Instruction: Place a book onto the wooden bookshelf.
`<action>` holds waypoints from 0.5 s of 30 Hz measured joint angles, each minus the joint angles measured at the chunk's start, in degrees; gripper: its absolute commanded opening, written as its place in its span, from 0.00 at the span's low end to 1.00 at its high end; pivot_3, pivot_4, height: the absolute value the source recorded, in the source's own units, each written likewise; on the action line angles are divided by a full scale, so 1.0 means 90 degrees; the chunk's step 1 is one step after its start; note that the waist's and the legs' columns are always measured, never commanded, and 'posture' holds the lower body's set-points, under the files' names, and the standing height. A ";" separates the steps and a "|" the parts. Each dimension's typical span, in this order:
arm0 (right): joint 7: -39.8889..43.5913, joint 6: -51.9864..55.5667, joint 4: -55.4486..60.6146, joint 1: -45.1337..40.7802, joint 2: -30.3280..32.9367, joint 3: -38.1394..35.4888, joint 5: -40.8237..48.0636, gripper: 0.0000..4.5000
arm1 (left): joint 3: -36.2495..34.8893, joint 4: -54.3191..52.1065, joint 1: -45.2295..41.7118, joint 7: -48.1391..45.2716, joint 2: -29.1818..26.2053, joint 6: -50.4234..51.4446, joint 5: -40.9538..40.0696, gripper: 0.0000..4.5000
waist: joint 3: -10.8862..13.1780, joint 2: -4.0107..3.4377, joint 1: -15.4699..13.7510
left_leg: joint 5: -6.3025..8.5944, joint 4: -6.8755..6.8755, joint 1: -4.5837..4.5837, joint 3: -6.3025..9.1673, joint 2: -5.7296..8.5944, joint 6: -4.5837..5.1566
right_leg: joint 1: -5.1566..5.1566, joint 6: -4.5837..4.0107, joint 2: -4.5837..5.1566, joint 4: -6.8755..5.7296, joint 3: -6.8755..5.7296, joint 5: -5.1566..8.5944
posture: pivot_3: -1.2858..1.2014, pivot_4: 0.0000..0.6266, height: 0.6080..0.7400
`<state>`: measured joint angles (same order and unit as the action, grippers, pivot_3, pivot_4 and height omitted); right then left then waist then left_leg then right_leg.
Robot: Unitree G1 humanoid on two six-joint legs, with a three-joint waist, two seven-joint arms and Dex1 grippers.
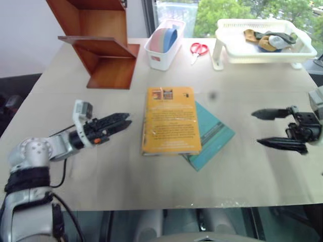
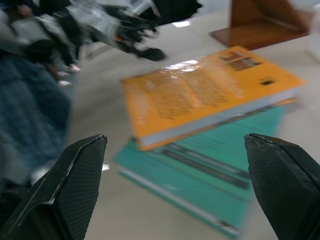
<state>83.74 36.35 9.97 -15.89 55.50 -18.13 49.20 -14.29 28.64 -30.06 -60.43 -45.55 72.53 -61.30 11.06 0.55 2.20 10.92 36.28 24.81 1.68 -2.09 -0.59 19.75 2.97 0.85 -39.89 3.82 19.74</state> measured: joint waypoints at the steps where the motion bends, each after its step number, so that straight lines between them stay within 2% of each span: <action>1: -0.0023 0.0084 0.0102 0.0021 0.0016 -0.0084 0.0113 1.00 | 0.0125 0.0229 -0.0156 -0.0112 0.0012 0.0028 0.0120 1.00 | 0.0001 0.0003 0.0003 | 0.0000 0.0003 0.0000 -0.0001 -0.0003 0.0000 | -0.0001 0.0001 0.0002 0.0000 0.0001 0.0000 | 0.52 0.24 1.00; 8: -0.0306 0.0579 0.0600 0.0423 0.0073 -0.0586 0.0763 1.00 | 0.1283 0.2352 -0.1530 -0.1373 0.0472 0.0050 0.1512 1.00 | 0.0003 0.0009 -0.0008 | 0.0000 0.0003 0.0013 -0.0009 0.0007 0.0000 | 0.0003 0.0001 -0.0003 0.0004 -0.0009 0.0000 | 0.52 0.24 1.00; 15: -0.0423 0.0912 0.0795 0.0613 0.0180 -0.0929 0.1213 1.00 | 0.2083 0.3422 -0.2454 -0.2700 0.0895 -0.0357 0.2764 1.00 | 0.0005 0.0012 -0.0025 | 0.0000 0.0006 0.0017 -0.0021 0.0008 0.0000 | 0.0002 0.0001 -0.0002 0.0003 -0.0013 0.0000 | 0.52 0.24 1.00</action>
<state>79.93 44.56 17.13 -10.38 57.13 -26.49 60.12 4.45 59.43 -52.15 -84.74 -37.49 69.32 -36.43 11.11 0.66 1.98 10.92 36.33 24.96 1.48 -2.02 -0.59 19.77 2.99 0.83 -39.86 3.71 19.75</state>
